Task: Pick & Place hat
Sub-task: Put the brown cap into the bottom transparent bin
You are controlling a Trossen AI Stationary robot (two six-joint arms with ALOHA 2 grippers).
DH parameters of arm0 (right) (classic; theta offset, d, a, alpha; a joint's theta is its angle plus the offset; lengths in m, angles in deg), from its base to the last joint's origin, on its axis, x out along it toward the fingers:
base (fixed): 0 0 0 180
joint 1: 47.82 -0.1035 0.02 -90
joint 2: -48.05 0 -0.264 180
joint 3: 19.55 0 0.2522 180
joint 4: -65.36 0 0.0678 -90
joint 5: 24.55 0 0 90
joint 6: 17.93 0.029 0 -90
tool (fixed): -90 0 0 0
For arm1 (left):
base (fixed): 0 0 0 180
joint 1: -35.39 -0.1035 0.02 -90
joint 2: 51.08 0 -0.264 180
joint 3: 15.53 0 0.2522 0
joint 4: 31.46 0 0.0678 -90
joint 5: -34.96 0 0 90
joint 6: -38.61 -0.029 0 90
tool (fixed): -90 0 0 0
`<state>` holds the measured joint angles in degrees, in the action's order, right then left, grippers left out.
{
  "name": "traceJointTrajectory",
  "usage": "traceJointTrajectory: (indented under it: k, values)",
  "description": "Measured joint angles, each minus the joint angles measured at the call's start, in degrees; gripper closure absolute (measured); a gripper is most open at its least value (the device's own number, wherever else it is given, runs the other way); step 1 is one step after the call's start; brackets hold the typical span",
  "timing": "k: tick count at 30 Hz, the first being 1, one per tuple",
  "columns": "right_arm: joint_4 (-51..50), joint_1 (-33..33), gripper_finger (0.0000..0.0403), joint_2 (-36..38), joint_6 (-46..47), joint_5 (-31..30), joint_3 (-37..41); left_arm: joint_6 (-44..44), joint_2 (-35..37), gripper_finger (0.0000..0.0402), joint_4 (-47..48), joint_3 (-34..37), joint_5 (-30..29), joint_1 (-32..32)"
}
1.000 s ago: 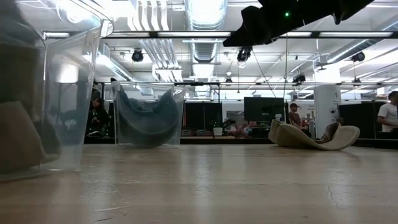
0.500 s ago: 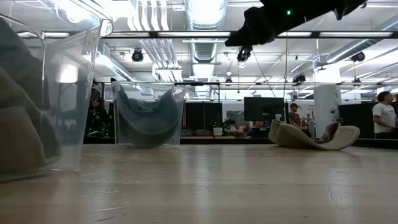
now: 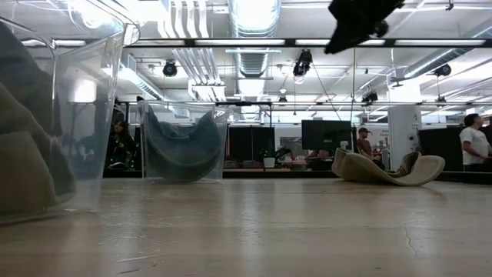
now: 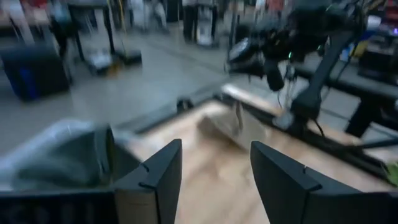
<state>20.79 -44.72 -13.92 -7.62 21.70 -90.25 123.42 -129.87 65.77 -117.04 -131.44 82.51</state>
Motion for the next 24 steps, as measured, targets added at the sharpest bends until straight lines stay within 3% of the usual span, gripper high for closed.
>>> traceJointTrajectory:
  k: [4, 7, 13, 19, 24]
  values:
    - [-15.86, 6.27, 0.0264, 0.78, 9.51, 0.63, -4.18, -7.81, -0.13, 0.0219, -3.03, 0.0, -5.67, -1.14]
    - [-22.98, 11.68, 0.0264, 0.38, 13.81, 4.88, -6.13, -11.24, -0.13, 0.0219, -4.25, 0.0, -8.7, -2.0]
    - [-29.22, 21.9, 0.0264, -3.0, 14.77, 19.72, -7.45, -13.32, -0.32, 0.0219, -4.89, 0.19, -7.0, -4.94]
    - [-39.68, 28.78, 0.0264, -8.97, 16.53, 27.18, -7.93, -13.91, -1.62, 0.0219, -5.53, 1.11, -6.67, -6.2]
    - [-49.94, 30.96, 0.0264, -13.86, 20.1, 29.03, -6.17, -14.22, -2.43, 0.0219, -6.59, 3.02, -8.25, -6.3]
